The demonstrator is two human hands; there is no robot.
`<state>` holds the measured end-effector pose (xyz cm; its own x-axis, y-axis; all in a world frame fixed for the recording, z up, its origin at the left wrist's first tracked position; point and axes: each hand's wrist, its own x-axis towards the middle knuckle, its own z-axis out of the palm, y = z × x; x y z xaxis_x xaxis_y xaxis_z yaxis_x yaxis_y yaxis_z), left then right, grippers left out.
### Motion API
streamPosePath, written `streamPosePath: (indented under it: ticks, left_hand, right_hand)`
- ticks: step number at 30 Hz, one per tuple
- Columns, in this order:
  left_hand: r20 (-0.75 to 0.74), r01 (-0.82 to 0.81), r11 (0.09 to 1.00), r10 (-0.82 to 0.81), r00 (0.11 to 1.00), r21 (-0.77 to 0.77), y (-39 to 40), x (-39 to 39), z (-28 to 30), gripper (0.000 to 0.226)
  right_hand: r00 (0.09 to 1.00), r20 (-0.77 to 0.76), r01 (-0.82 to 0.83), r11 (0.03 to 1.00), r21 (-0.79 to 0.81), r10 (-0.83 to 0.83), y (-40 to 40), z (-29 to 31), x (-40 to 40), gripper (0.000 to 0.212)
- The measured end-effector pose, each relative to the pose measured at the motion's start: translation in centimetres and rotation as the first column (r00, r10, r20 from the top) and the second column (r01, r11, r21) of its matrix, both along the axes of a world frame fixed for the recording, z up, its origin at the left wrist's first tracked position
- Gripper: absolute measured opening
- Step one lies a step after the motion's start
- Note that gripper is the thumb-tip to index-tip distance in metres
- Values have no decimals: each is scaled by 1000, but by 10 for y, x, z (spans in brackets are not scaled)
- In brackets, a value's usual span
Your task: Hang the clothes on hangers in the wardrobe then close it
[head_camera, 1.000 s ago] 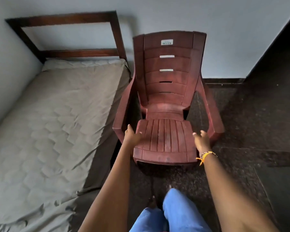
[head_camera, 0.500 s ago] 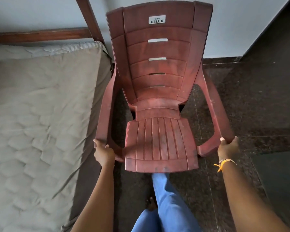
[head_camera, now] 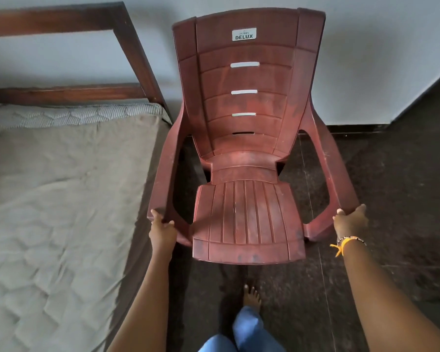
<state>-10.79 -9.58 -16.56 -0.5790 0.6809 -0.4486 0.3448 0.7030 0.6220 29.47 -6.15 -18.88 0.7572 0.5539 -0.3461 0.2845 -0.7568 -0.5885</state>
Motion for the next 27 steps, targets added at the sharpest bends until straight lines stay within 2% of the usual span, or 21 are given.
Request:
streamPosePath:
  ticks: [4,9,14,18,22,25,27]
  left_hand:
    - [37,81,997,-81,996,-16,65,-6,0,64]
    - [10,182,983,-182,983,-7,148,-20,-12,64]
    - [15,256,964,-256,967,-73,214,-23,-11,62]
    - [12,373,921,-374,927,-114,244,-30,-7,64]
    - [6,364,922,-367,930,-129,256,-26,-1,70]
    - [60,350,933,-346,936,-87,243,-13,-5,86]
    - [64,324,939,-318,946,-115,236,-1,-1,86]
  right_hand:
    - [996,-20,-84,996,-5,84,73,-1,8,61]
    - [976,94,-193,980,-45,197,141,3,15,50]
    - [933,181,-290,947,-142,312,190,2,22,51]
    - [930,176,-291,940,-179,322,219,7,20,46]
    - [941,156,-271,946,-179,299,231,7,18,46]
    - [950,122,-263,948,-177,286,224,9,16,54]
    - [958,54,-267,945,-188,281,225,15,9,63]
